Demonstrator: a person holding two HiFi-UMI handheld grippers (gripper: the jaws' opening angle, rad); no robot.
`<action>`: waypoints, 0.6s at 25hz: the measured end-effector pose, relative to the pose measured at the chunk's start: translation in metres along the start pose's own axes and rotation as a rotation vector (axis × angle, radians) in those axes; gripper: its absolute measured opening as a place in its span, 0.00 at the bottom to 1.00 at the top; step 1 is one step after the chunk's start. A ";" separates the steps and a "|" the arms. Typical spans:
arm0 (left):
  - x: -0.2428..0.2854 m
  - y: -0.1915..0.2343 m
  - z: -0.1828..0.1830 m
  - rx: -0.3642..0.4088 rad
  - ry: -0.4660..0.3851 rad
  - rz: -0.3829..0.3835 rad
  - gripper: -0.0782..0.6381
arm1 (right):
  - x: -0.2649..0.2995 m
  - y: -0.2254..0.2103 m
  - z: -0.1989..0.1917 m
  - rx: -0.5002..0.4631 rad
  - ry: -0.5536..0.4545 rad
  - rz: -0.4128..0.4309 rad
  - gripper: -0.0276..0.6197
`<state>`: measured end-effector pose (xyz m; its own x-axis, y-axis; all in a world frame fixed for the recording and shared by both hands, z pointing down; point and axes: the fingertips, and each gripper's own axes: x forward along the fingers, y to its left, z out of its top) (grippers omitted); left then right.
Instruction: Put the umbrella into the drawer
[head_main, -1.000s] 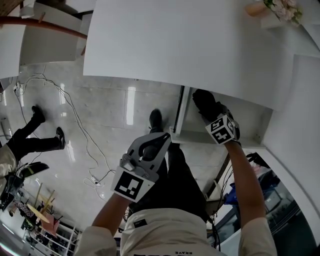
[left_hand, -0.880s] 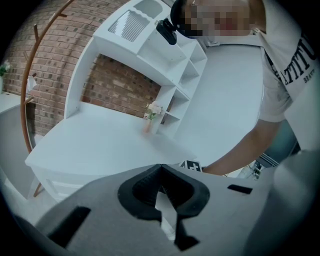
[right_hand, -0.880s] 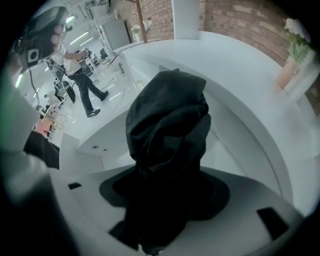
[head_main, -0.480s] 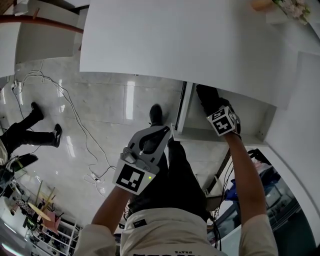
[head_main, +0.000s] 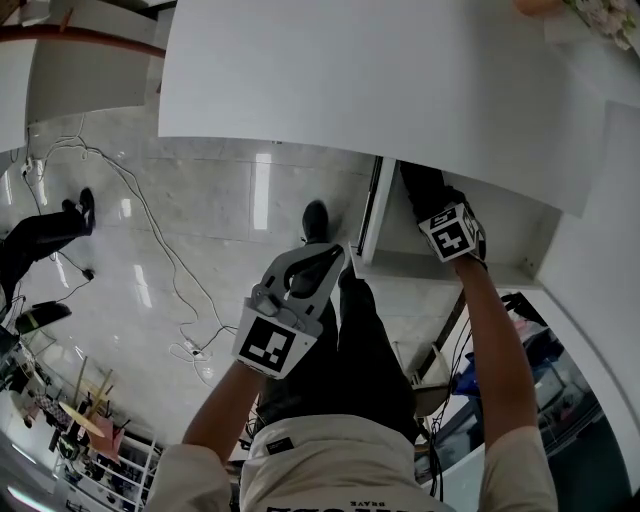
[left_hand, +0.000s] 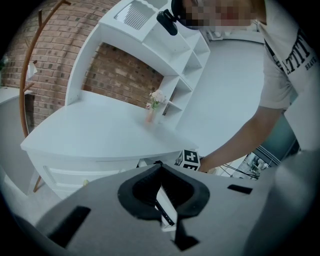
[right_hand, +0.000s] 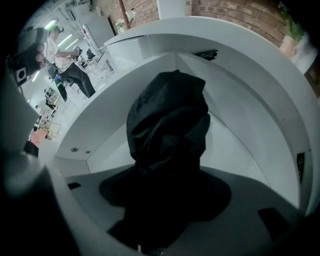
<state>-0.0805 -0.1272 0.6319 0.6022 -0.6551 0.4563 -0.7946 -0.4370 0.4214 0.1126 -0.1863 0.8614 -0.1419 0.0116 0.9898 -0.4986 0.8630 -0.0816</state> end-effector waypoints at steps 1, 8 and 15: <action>0.000 0.000 -0.001 0.002 0.003 -0.002 0.14 | 0.001 0.000 0.000 0.003 -0.001 -0.001 0.46; -0.002 0.004 0.001 0.002 -0.001 -0.009 0.14 | 0.004 0.000 0.000 0.006 0.006 0.002 0.47; -0.011 -0.006 0.015 0.034 -0.005 -0.032 0.14 | -0.021 0.004 0.003 0.052 -0.048 -0.011 0.48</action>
<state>-0.0834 -0.1270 0.6124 0.6270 -0.6433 0.4393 -0.7772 -0.4784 0.4088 0.1107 -0.1847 0.8399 -0.1764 -0.0231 0.9841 -0.5443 0.8353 -0.0780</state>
